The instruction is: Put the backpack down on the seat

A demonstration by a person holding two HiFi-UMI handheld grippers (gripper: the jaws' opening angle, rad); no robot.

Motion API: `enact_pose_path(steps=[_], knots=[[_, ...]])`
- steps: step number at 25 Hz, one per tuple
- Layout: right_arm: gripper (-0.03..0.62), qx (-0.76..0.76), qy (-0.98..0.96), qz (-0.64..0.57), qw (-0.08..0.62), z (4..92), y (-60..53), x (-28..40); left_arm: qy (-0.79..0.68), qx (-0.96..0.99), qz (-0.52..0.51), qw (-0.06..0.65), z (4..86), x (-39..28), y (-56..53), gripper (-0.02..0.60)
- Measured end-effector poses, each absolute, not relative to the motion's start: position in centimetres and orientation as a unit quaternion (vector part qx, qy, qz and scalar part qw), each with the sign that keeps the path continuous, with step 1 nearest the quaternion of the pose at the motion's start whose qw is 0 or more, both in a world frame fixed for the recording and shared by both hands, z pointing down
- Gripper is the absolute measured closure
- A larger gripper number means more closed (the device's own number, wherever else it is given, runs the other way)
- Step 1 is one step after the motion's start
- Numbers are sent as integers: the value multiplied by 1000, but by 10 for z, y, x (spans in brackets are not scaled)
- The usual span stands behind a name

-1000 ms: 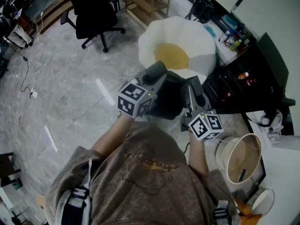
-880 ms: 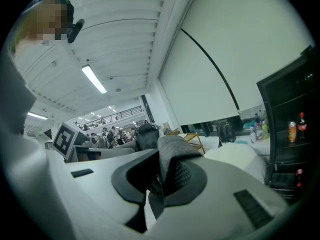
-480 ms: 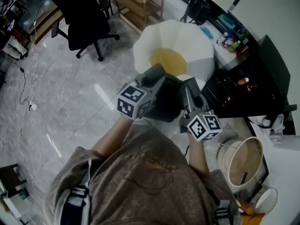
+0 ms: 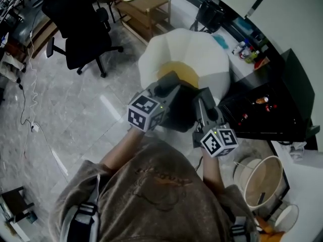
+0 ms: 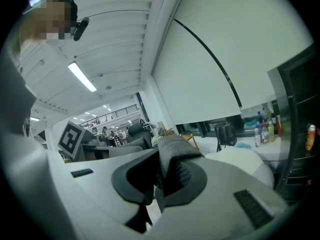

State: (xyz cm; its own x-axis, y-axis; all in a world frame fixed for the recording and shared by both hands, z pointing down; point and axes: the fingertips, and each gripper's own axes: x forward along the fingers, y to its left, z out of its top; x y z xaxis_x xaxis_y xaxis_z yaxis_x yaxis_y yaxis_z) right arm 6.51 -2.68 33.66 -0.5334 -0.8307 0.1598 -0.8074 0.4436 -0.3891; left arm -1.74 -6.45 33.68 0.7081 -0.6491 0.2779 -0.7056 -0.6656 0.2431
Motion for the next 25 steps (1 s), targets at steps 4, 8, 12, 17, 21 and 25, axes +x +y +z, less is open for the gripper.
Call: enact_pose_path(steps=[4, 8, 12, 17, 21, 25], knots=[[566, -491, 842, -222, 31, 338, -68, 69, -362, 911, 92, 175, 340, -16, -106, 551], [566, -502, 836, -219, 34, 335, -110, 71, -349, 916, 95, 174, 337, -14, -150, 551], [566, -511, 830, -220, 41, 339, -147, 80, -336, 922, 97, 170, 339, -4, -190, 551], [566, -516, 826, -221, 42, 343, -190, 87, -324, 925, 98, 174, 342, 2, -235, 551], [566, -519, 825, -221, 37, 348, -214, 90, -320, 926, 106, 172, 347, 5, -257, 551], [566, -525, 821, -222, 29, 358, -233, 97, -321, 924, 113, 173, 356, 14, -277, 551]])
